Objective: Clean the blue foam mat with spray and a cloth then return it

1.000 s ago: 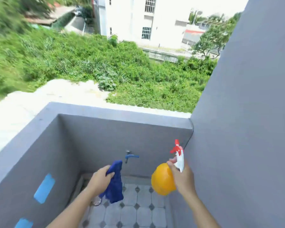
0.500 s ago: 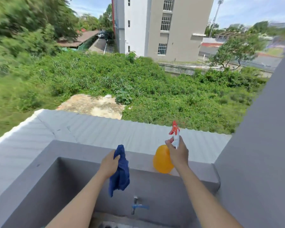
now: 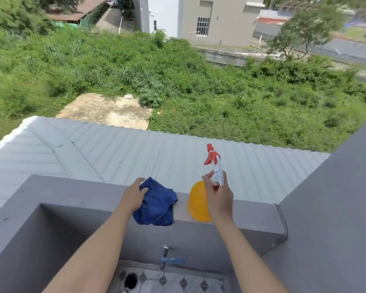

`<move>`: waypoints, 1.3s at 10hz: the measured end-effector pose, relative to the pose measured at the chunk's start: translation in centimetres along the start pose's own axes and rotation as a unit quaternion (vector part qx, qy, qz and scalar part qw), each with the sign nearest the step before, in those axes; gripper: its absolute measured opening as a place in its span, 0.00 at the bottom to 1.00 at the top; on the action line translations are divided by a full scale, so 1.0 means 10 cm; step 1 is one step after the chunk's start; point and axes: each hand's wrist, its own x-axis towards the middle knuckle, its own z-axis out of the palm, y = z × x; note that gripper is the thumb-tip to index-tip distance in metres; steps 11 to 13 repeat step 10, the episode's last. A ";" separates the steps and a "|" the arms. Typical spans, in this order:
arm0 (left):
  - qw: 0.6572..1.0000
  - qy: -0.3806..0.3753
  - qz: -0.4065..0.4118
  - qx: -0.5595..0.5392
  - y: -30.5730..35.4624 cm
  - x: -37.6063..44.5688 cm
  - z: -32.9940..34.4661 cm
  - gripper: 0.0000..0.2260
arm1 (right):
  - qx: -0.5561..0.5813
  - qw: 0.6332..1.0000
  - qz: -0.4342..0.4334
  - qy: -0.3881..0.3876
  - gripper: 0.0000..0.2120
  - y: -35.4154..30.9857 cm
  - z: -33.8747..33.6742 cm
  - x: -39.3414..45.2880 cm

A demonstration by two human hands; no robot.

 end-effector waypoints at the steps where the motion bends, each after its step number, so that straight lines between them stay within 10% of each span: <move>1: 0.976 0.122 0.014 0.182 -0.25 0.04 0.17 0.25 | -0.011 1.000 -0.002 0.008 0.07 0.10 0.10 0.04; 4: 0.912 -0.020 0.188 0.363 -0.69 -0.12 0.46 0.42 | -0.059 0.996 0.007 0.061 0.21 0.11 0.28 -0.02; 13: 0.920 -0.108 0.129 0.355 -0.43 -0.28 0.15 0.44 | -0.096 0.994 -0.041 -0.024 0.34 0.14 -0.19 -0.34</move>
